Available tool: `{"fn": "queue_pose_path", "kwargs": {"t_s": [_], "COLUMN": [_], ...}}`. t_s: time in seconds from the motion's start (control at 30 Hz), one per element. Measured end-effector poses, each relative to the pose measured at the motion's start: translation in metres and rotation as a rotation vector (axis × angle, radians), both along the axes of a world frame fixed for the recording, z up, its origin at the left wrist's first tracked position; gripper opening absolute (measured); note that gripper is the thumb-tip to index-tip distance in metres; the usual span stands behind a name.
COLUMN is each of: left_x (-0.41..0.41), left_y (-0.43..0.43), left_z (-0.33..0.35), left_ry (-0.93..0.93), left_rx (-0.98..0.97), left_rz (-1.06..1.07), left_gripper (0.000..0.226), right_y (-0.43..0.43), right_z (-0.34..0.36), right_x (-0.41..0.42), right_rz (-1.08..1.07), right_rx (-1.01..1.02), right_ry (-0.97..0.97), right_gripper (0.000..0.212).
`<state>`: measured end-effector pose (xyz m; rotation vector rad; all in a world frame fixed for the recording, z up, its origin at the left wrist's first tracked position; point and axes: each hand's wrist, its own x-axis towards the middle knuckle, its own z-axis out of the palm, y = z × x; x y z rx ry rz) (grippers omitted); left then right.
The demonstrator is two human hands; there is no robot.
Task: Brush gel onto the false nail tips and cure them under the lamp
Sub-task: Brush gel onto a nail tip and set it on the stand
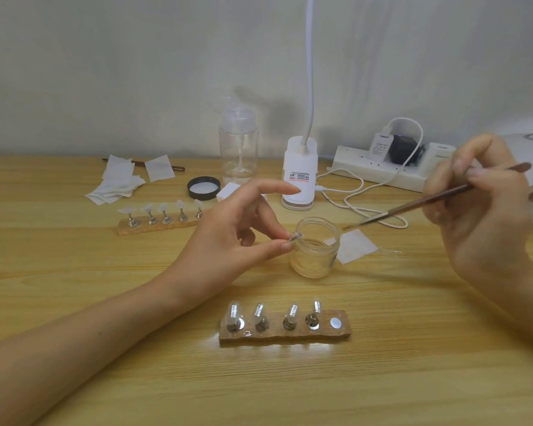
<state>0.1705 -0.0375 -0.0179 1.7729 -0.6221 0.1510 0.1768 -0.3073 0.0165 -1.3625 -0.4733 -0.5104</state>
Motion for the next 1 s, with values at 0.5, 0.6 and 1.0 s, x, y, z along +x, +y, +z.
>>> {"fn": "queue_pose_path", "kwargs": {"t_s": [0.5,0.6,1.0], "left_x": [0.000,0.000,0.001], "left_y": [0.000,0.000,0.000], "left_z": [0.000,0.000,0.000], "left_ry": [-0.050,-0.052,-0.070], "left_rx": [0.017,0.019,0.027], "left_rz": [0.024,0.025,0.026], "left_gripper": [0.051,0.051,0.050], "right_y": [0.032,0.030,0.028], "right_z": [-0.020,-0.021,-0.022], "right_x": [-0.005,-0.004,-0.003], "right_rz": [0.104,0.058,0.020], "right_rx": [0.116,0.121,0.106], "right_ry": [0.439,0.471,0.459], "right_gripper": [0.023,0.024,0.026]}}
